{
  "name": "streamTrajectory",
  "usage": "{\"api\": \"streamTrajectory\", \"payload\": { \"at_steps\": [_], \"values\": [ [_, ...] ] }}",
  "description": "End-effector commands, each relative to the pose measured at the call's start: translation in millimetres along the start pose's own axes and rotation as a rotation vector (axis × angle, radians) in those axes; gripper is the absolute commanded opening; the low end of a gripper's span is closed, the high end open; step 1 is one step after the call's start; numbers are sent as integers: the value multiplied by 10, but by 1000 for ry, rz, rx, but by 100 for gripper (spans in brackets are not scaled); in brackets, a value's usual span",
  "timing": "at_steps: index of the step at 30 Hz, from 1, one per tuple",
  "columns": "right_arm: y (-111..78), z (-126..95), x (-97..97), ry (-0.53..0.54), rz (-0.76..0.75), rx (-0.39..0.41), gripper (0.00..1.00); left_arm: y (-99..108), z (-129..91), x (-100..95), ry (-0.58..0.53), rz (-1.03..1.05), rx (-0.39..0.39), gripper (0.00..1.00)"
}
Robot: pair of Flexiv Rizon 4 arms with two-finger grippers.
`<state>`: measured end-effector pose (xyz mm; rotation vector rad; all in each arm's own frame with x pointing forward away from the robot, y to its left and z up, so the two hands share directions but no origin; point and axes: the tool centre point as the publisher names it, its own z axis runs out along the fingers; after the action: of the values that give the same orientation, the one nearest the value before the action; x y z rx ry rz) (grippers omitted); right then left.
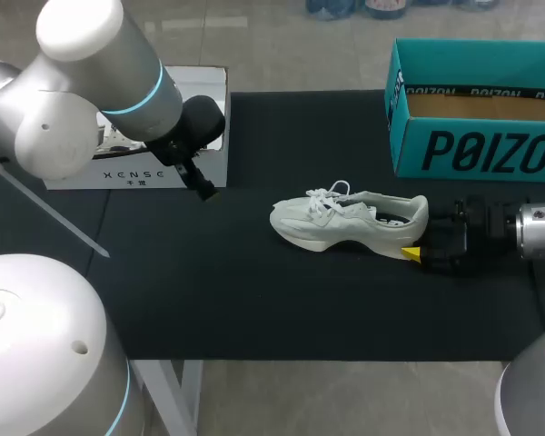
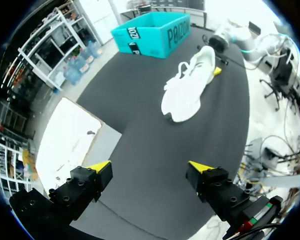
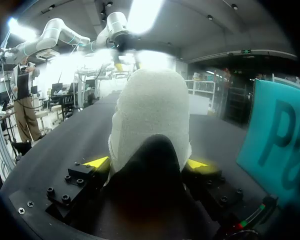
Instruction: Take the shoe out of the shoebox, open the shoe tongue, remove and reinsert the insole, then place the shoe into the shoebox
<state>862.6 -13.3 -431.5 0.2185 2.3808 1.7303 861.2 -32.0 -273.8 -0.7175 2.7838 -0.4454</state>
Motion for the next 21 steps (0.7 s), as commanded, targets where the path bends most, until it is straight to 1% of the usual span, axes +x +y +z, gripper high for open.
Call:
{"api": "streamTrajectory", "payload": {
  "at_steps": [1,6,9,12,14,16,17,18,20,21],
  "values": [
    [-25,22,8,-3,0,1,0,-2,10,-1,40,-1037,67,100],
    [-25,22,8,-3,0,1,0,-2,10,-1,40,-1037,67,100],
    [-25,22,8,-3,0,1,0,-189,40,-23,22,-1234,85,100],
    [-25,22,8,-3,0,1,0,-336,12,4,59,-1453,22,100],
    [-25,22,8,-3,0,1,0,-422,31,23,37,-1566,3,100],
    [-25,22,8,-3,0,1,0,-482,80,82,-19,-1589,20,100],
    [-25,22,8,-3,0,1,0,-514,111,116,-34,-1596,15,100],
    [-25,22,8,-3,0,1,0,-548,134,151,-35,-1615,-16,100],
    [-25,22,8,-3,0,1,0,-610,193,232,-68,-1617,-30,100],
    [-25,22,8,-3,0,1,0,-641,205,271,-80,-1618,-49,100]
  ]
}}
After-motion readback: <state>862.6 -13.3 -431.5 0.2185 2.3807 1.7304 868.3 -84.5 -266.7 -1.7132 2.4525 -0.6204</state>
